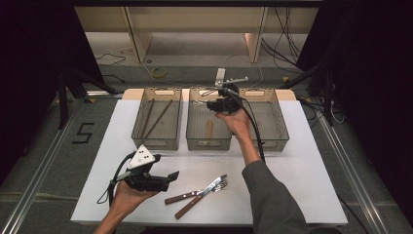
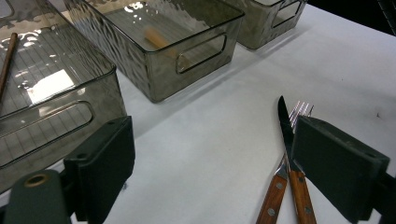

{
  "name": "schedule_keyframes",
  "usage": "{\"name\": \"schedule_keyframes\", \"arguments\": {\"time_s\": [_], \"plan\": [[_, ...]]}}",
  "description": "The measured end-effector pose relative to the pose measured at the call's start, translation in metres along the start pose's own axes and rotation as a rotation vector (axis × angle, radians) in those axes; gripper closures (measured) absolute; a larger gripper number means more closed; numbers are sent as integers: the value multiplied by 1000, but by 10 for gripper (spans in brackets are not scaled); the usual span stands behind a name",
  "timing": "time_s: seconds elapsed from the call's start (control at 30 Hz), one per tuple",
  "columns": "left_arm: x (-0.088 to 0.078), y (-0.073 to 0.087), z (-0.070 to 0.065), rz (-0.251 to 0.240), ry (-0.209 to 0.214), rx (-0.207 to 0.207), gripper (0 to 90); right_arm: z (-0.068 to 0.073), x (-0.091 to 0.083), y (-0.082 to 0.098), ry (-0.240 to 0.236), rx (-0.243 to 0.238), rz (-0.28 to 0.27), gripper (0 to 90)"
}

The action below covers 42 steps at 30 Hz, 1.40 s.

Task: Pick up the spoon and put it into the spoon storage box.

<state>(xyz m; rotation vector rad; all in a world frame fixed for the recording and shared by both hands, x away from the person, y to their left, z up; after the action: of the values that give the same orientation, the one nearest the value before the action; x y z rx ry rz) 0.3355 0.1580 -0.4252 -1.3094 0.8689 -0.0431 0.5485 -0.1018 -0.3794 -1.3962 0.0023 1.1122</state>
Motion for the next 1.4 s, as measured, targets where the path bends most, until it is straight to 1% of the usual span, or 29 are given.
{"name": "schedule_keyframes", "arguments": {"time_s": [0.13, 0.2, 0.27, 0.33, 0.37, 0.5, 0.57, 0.67, 0.73, 0.8, 0.9, 1.0, 1.13, 1.2, 1.3, 1.4], "plan": [[0, 0, -1, 3, 1, -2, 129, 0, -7, 0, -8, -4, 0, 464], [0, 0, -1, 4, 1, -2, 129, 1, -10, 0, -14, -11, 0, 430], [0, 0, -1, 7, 2, -2, 129, 3, -15, 0, -17, -27, -7, 409], [1, 0, -1, 11, 3, -1, 129, 5, -21, 0, -32, -32, -12, 372], [1, 0, -1, 14, 3, -1, 129, 6, -24, 0, -42, -35, -9, 362], [1, 0, -1, 20, 5, -2, 129, 10, -37, 5, -50, -77, -7, 346], [1, 0, -2, 26, 9, -2, 129, 10, -45, 9, -60, -84, -4, 344], [2, 0, -2, 32, 12, 1, 129, 12, -58, 17, -83, -95, -18, 340], [2, 1, -2, 41, 12, 6, 129, 14, -68, 25, -89, -118, -21, 338], [3, 1, -3, 49, 15, 11, 129, 14, -76, 33, -96, -128, -29, 338], [4, 0, -5, 58, 19, 16, 129, 15, -86, 45, -104, -139, -37, 335], [4, 1, -6, 66, 22, 19, 129, 15, -93, 57, -113, -151, -31, 330], [5, 1, -9, 85, 38, 29, 129, 13, -104, 71, -121, -153, -38, 330], [6, 0, -10, 106, 46, 45, 129, 13, -108, 78, -127, -152, -38, 327], [8, 1, -14, 134, 57, 58, 129, 13, -115, 88, -133, -155, -46, 319], [8, 0, -19, 148, 61, 76, 129, 13, -122, 98, -142, -149, -58, 319]]}}
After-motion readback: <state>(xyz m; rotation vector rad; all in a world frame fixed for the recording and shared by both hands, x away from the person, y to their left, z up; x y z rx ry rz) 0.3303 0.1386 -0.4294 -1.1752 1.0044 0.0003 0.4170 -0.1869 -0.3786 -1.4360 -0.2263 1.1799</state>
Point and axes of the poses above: each handheld gripper's, and its own axes: x roughly forward along the jaws, y roughly out of its underside, z roughly to its left, the point moved 1 cm from there along x, roughly forward along the jaws, and after that the axes turned 9 degrees about -y, right-handed, at the moved point
